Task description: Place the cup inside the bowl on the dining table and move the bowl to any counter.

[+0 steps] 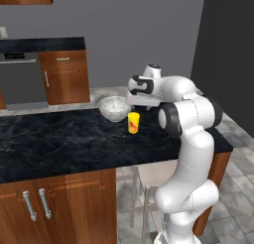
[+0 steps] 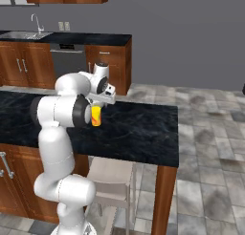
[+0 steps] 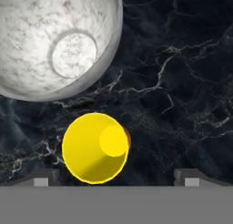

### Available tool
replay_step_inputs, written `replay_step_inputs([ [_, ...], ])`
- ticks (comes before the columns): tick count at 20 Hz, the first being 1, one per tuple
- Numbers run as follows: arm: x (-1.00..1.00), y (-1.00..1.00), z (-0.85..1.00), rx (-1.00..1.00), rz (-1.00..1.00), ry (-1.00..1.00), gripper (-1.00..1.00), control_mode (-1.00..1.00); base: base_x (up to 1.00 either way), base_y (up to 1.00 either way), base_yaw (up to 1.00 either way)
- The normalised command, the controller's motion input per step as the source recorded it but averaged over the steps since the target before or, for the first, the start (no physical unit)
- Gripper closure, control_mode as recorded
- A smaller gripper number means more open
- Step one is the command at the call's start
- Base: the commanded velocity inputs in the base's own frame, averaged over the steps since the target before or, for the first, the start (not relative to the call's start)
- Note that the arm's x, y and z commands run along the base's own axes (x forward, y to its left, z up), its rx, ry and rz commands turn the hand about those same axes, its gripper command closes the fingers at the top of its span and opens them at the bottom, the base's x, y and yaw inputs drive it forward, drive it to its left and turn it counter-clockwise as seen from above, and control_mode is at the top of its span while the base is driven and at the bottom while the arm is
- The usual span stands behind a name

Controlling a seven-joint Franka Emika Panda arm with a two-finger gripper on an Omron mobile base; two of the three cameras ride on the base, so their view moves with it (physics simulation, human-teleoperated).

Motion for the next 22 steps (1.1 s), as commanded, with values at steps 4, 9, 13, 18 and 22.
replay_step_inputs([
  [4, 0.00, 0.00, -0.34, 0.00, 0.00, 0.00, -1.00, -1.00, 0.00, 0.00, 0.00],
  [9, 0.06, 0.00, -0.26, 0.00, 0.00, 0.00, -1.00, -1.00, 0.00, 0.00, 0.00],
  [13, 0.15, 0.00, -0.19, 0.00, 0.00, 0.00, -1.00, -1.00, 0.00, 0.00, 0.00],
  [18, 0.13, 0.00, -0.13, 0.00, 0.00, 0.01, -1.00, -1.00, 0.00, 0.00, 0.00],
  [22, 0.11, 0.00, -0.11, 0.00, 0.00, 0.02, -1.00, -1.00, 0.00, 0.00, 0.00],
])
